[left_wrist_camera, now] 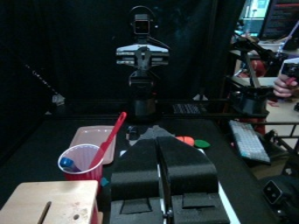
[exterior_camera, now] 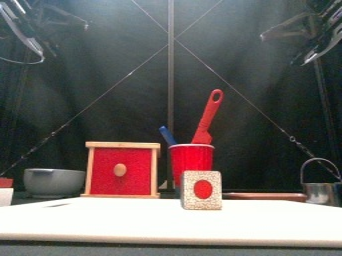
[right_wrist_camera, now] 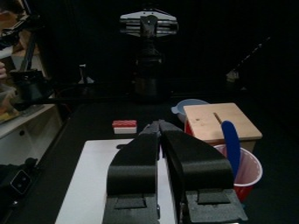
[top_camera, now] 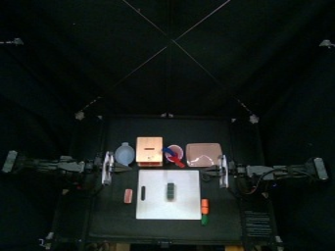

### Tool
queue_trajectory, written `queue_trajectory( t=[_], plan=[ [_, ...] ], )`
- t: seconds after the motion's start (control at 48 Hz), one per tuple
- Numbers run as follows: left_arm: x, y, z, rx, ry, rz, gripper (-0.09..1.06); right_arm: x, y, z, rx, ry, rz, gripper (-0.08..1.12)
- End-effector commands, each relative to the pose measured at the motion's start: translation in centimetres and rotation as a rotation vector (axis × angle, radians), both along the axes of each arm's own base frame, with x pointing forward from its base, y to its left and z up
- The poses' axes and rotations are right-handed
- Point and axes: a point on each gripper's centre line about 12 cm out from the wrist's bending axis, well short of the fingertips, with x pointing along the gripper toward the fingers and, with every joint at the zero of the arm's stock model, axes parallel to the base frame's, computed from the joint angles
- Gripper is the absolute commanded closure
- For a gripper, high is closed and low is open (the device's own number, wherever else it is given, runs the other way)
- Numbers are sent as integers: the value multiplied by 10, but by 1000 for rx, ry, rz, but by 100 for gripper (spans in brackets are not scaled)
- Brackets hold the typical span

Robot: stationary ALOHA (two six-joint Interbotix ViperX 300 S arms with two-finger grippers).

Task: Cut the sushi into 4 pieces with the knife
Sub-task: Pick up the knife at its handle with right hand

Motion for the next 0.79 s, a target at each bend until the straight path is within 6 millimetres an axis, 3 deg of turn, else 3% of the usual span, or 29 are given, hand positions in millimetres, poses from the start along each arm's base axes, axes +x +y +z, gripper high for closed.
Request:
queue_trajectory(
  t=[0.021,0.104,0.354,0.438,0.667,0.708,0.792],
  plan=[
    [8,0,-6,-1,26,1,101,8,-2,6,18,1,-9,105],
    [15,0,-10,0,40,2,97,22,-5,7,68,34,-26,101],
    [30,1,-22,5,71,6,96,104,-27,17,105,337,-98,93],
    [30,2,-24,4,72,7,96,123,-32,19,78,485,-103,76],
    [29,2,-27,2,81,8,96,149,-37,24,11,715,-111,-2],
    [28,2,-28,2,84,8,96,151,-37,21,-3,762,-111,-4],
    [28,2,-29,2,86,8,96,155,-39,18,-28,859,-118,2]
  ],
)
